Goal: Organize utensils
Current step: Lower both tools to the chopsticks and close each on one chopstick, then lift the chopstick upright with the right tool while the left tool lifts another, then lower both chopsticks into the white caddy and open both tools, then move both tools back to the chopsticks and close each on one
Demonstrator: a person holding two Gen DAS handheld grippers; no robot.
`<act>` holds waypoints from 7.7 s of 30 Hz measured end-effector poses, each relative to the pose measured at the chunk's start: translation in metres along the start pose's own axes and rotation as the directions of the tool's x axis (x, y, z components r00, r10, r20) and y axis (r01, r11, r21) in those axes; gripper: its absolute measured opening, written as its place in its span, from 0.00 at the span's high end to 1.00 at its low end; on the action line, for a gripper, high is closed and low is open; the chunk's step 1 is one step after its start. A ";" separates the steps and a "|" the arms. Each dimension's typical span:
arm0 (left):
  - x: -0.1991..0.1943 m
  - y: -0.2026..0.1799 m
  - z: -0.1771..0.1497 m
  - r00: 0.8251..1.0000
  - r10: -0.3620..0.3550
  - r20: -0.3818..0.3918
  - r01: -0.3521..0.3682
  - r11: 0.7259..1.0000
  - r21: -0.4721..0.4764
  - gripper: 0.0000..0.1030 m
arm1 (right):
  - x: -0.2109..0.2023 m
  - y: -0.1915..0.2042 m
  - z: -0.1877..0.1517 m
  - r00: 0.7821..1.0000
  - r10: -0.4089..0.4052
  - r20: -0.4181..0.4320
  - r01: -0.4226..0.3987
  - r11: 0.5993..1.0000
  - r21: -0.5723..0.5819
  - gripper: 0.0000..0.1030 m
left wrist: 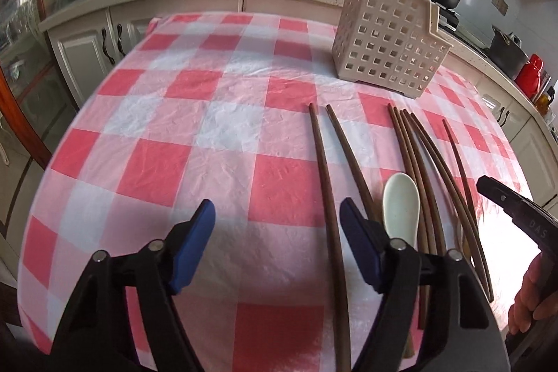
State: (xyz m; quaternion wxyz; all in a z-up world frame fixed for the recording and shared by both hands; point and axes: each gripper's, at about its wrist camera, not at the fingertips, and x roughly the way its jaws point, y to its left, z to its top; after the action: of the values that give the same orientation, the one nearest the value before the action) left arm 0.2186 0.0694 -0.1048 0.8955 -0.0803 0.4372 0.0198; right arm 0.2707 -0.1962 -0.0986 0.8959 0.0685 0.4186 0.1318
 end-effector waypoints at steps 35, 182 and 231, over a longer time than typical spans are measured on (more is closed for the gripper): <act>0.047 -0.048 0.029 0.999 0.041 -0.034 -0.035 0.988 0.150 0.94 | 0.039 -0.002 0.028 0.999 -0.012 -0.053 0.010 1.000 -0.023 0.93; -0.037 -0.020 0.107 0.902 -0.043 0.429 0.027 0.999 0.043 0.30 | -0.004 -0.019 0.089 0.968 0.007 0.251 0.003 0.999 -0.040 0.54; 0.033 -0.041 0.041 0.991 -0.112 0.079 0.104 0.989 0.105 0.66 | 0.053 0.004 0.037 0.997 0.055 -0.061 -0.060 0.994 -0.087 0.82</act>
State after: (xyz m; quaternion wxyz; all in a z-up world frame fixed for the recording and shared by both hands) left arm 0.2752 0.0342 -0.1010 0.9158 -0.0577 0.3945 -0.0476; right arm 0.3307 -0.1770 -0.1126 0.8814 0.0366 0.4361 0.1779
